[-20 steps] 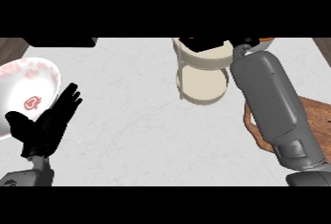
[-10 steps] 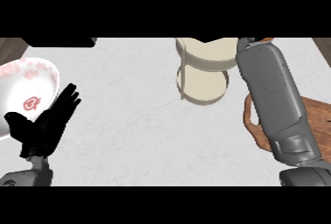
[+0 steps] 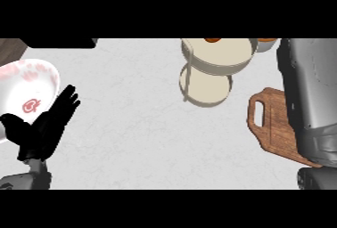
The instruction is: Pick the squash from the cutting board and place it in the tiered basket
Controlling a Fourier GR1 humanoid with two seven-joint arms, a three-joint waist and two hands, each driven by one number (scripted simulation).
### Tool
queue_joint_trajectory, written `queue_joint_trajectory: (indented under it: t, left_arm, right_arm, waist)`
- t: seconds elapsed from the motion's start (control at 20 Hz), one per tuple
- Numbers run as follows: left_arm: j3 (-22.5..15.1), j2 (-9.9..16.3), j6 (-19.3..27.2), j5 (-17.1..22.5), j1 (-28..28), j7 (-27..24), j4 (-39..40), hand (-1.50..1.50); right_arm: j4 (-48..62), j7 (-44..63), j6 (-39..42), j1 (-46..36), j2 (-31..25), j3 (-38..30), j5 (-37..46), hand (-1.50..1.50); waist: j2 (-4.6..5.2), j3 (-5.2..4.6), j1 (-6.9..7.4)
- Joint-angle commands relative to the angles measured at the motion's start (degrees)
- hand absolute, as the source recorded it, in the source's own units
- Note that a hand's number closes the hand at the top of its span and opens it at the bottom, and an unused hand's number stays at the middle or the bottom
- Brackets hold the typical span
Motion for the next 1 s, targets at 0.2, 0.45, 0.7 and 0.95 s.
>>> queue_joint_trajectory:
  t: [0.2,0.45,0.7,0.95]
  left_arm:
    - [1.41,1.17,-0.98,0.41,-2.29,-0.18,2.47,0.0]
    - [-0.54,-1.57,1.84,-1.45,-1.23,1.15,0.19,0.0]
    - [-1.55,-2.41,1.15,-2.4,0.84,-1.95,0.02,0.0]
    - [0.56,-0.76,-0.39,-1.02,-1.19,-1.88,2.56,0.0]
  right_arm:
    - [-0.55,1.11,2.36,1.91,-12.8,-8.25,-6.2,-1.5]
    - [1.81,1.09,8.38,4.11,-22.69,-13.21,-10.91,-1.5]
    - [8.74,-7.88,15.83,10.01,-28.4,-16.33,-15.12,-1.5]
    - [18.18,-10.58,19.54,7.53,-36.95,-16.65,-15.37,-1.5]
  waist:
    - [0.09,-0.02,-0.34]
    - [0.04,0.01,-0.25]
    - [0.21,0.03,0.26]
    - [0.38,0.02,0.7]
